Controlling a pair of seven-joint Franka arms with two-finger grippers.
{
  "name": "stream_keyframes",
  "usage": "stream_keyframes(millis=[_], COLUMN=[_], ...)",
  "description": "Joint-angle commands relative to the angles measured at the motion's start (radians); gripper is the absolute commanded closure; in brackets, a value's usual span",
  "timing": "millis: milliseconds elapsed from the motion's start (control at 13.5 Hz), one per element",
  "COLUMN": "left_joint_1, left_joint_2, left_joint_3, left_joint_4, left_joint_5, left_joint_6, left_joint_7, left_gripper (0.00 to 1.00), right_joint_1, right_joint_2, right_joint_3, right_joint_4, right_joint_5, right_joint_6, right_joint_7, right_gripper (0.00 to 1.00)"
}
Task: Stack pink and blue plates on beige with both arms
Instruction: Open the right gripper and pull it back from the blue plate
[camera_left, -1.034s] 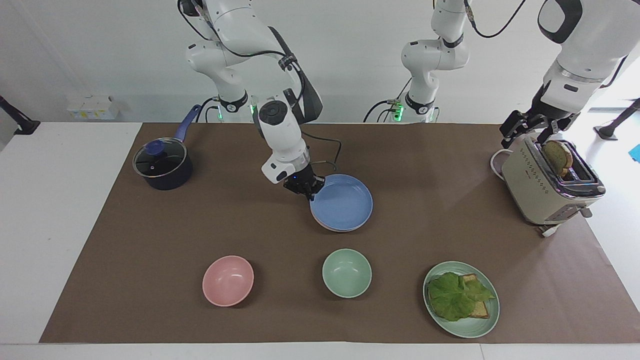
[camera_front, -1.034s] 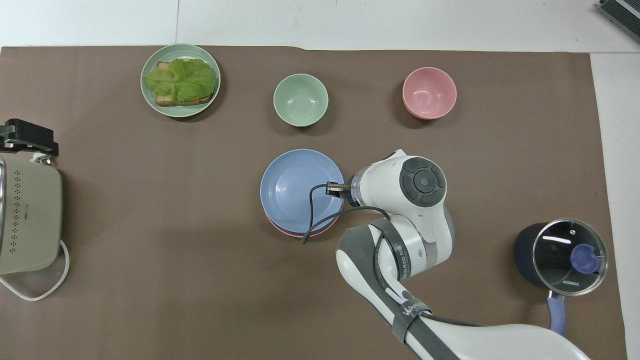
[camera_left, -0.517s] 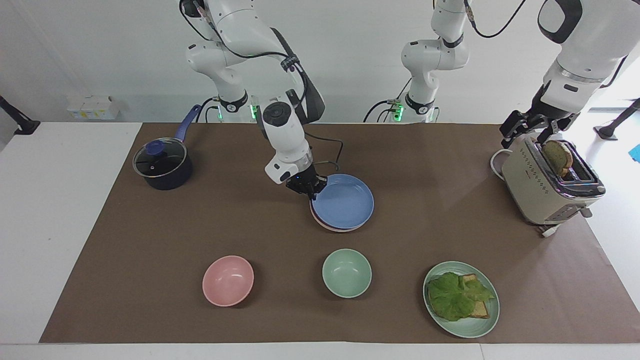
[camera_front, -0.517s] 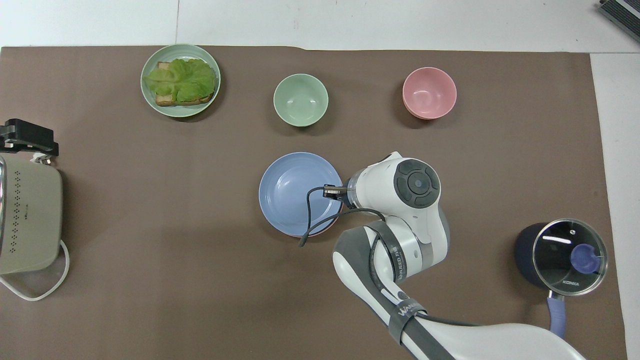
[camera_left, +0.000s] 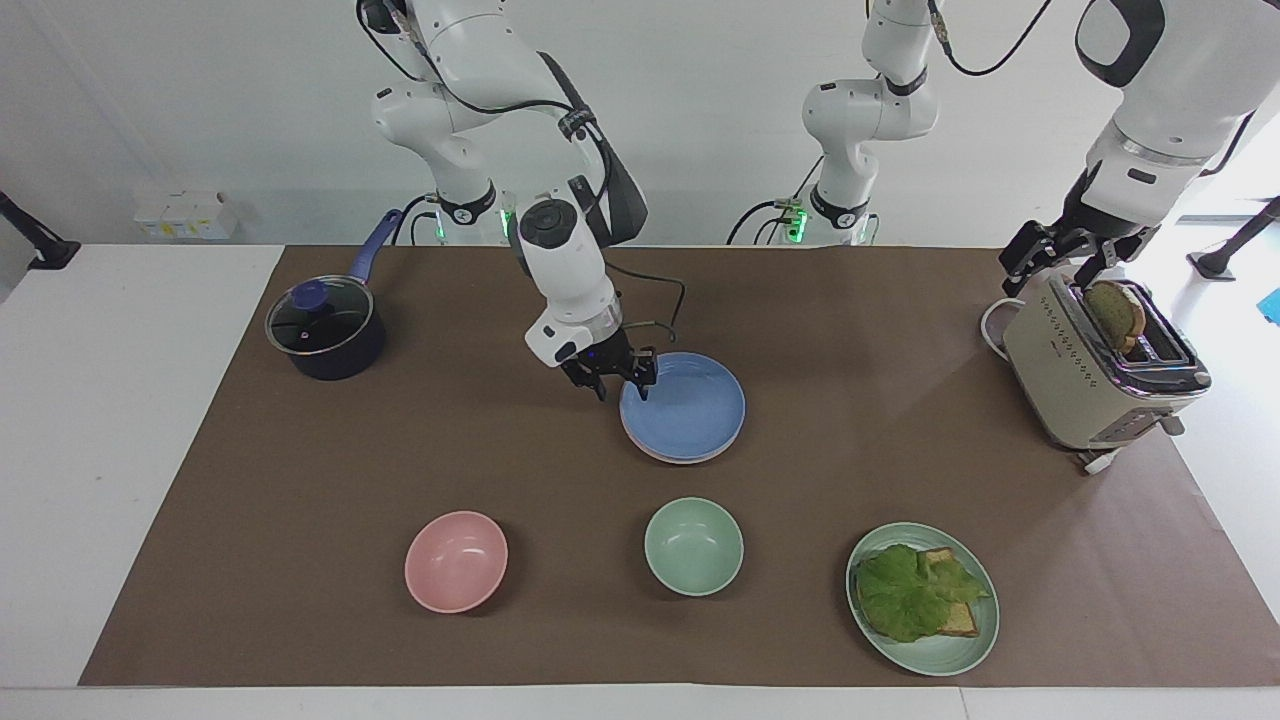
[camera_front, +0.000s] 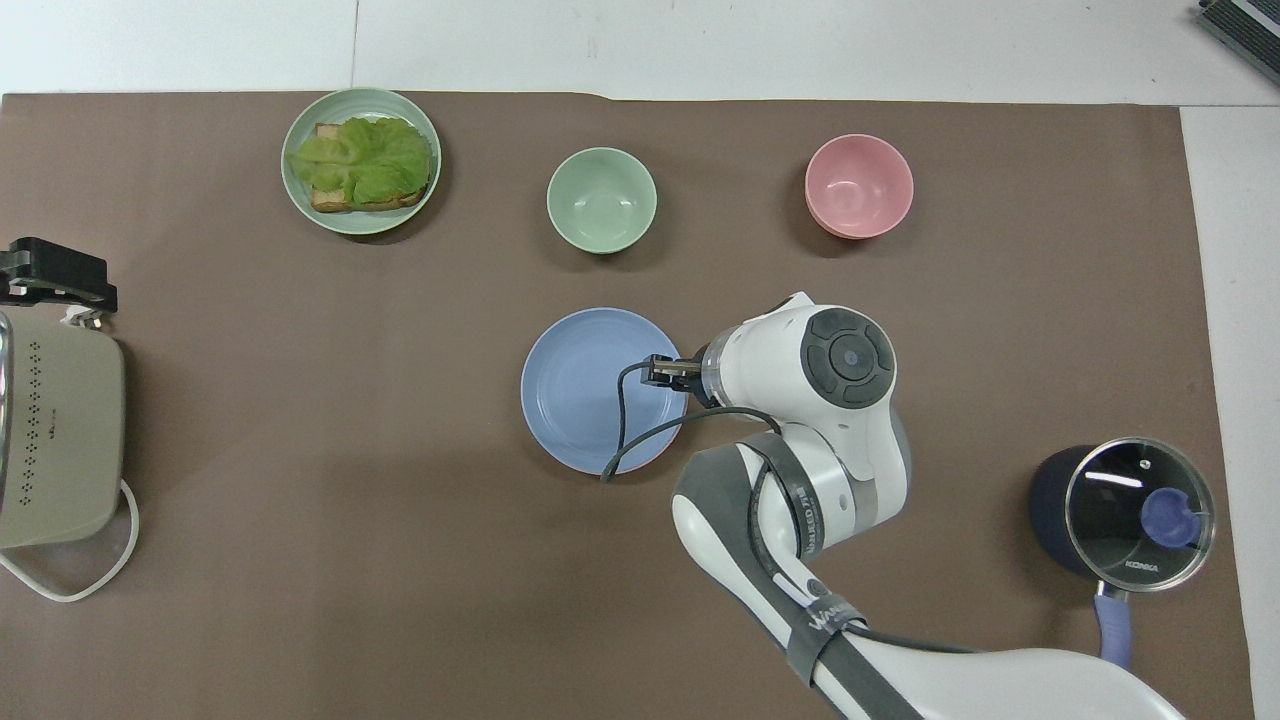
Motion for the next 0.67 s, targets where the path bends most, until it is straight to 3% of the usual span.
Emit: stream_keyframes(millis=[0, 222, 591], left_joint_1=[0.000, 0.000, 0.000], left_joint_2=[-0.017, -0.017, -0.017], left_joint_3=[0.001, 0.001, 0.001], left_joint_4=[-0.015, -0.015, -0.015], left_joint_5=[0.016, 0.016, 0.016], left_joint_6=[-0.005, -0.005, -0.005], left_joint_7=[0.005, 0.005, 0.005], left_gripper=[0.00, 0.00, 0.00], right_joint_1=[-0.057, -0.170, -0.353], right_joint_2=[-0.086, -0.161, -0.319], right_joint_3=[-0.002, 0.001, -0.002], right_joint_4=[-0.004, -0.004, 0.005], right_joint_5=[-0.056, -0.214, -0.234], right_joint_6=[-0.080, -0.142, -0.327], right_joint_7=[0.007, 0.002, -0.116], right_gripper=[0.00, 0.00, 0.00])
